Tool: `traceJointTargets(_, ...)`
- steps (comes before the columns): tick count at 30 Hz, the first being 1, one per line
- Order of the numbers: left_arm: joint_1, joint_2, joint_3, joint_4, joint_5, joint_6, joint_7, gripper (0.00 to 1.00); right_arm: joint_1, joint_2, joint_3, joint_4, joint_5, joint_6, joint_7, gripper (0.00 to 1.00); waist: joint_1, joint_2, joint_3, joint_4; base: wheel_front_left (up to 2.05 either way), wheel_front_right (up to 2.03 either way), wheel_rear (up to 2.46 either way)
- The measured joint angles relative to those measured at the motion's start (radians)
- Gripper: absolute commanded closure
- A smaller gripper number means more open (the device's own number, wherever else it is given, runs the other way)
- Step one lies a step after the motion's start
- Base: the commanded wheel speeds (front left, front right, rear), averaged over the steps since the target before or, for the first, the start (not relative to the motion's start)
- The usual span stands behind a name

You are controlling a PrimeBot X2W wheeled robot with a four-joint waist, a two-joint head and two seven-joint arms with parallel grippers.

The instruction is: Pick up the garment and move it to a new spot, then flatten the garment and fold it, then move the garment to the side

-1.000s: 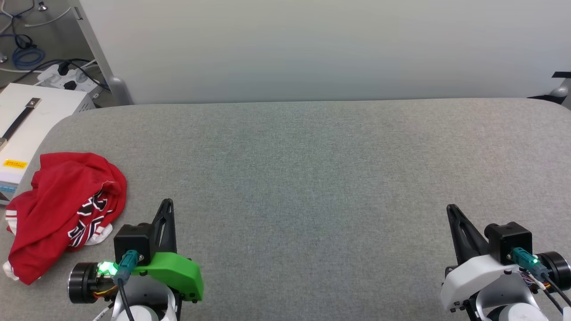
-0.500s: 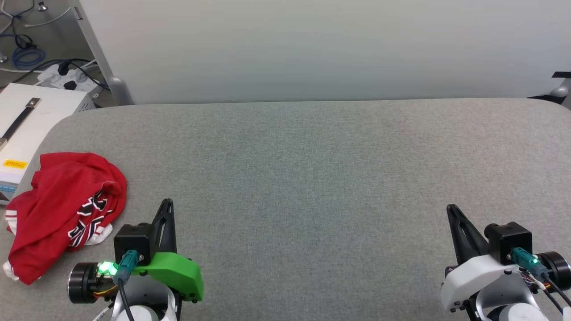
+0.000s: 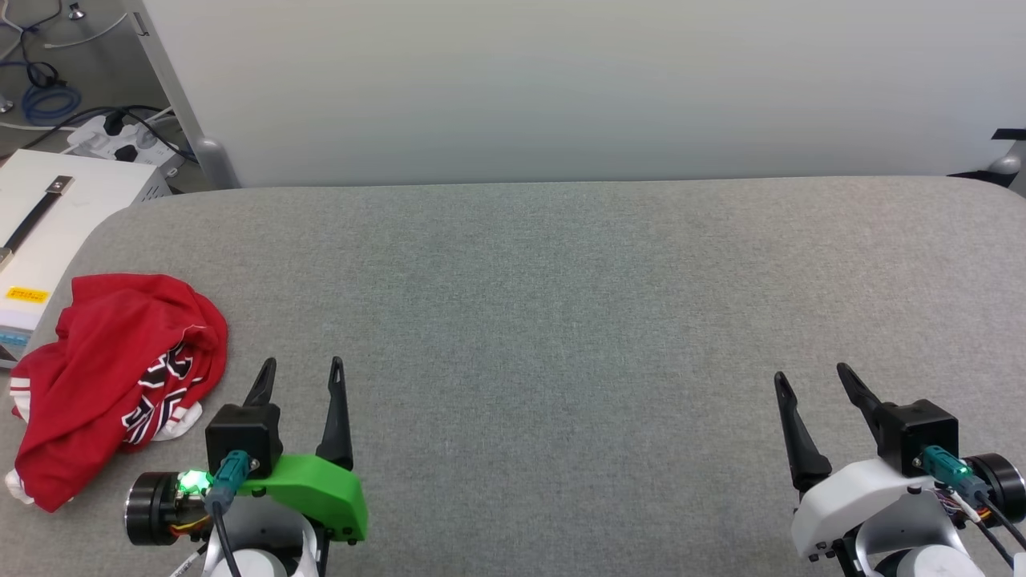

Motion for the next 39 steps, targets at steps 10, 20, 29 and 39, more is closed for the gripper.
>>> traceJointTargets(10, 0.000, 0.000, -0.010, 0.009, -0.018, 0.000, -0.020, 0.00, 0.000, 0.000, 0.001, 0.006, 0.033, 0.000, -0.024, 0.00, 0.0000, 0.0000, -0.002, -0.001, 0.00, 0.00, 0.00)
traceJointTargets(20, 0.000, 0.000, -0.019, 0.020, -0.037, -0.001, -0.041, 0.00, 0.000, 0.000, 0.004, 0.007, 0.072, 0.000, -0.044, 0.00, 0.0000, 0.0000, -0.003, -0.004, 0.00, 0.00, 0.00)
traceJointTargets(29, -0.001, 0.000, -0.023, 0.036, -0.058, -0.002, -0.059, 0.00, 0.000, 0.000, 0.008, 0.008, 0.098, 0.000, -0.062, 0.00, 0.0000, 0.0000, 0.000, -0.007, 0.00, 0.00, 0.00)
traceJointTargets(39, -0.002, 0.000, -0.025, 0.052, -0.072, -0.009, -0.080, 0.00, 0.000, 0.000, 0.015, 0.009, 0.137, 0.000, -0.085, 0.00, 0.0000, 0.0000, 0.003, -0.008, 0.00, 0.00, 0.00)
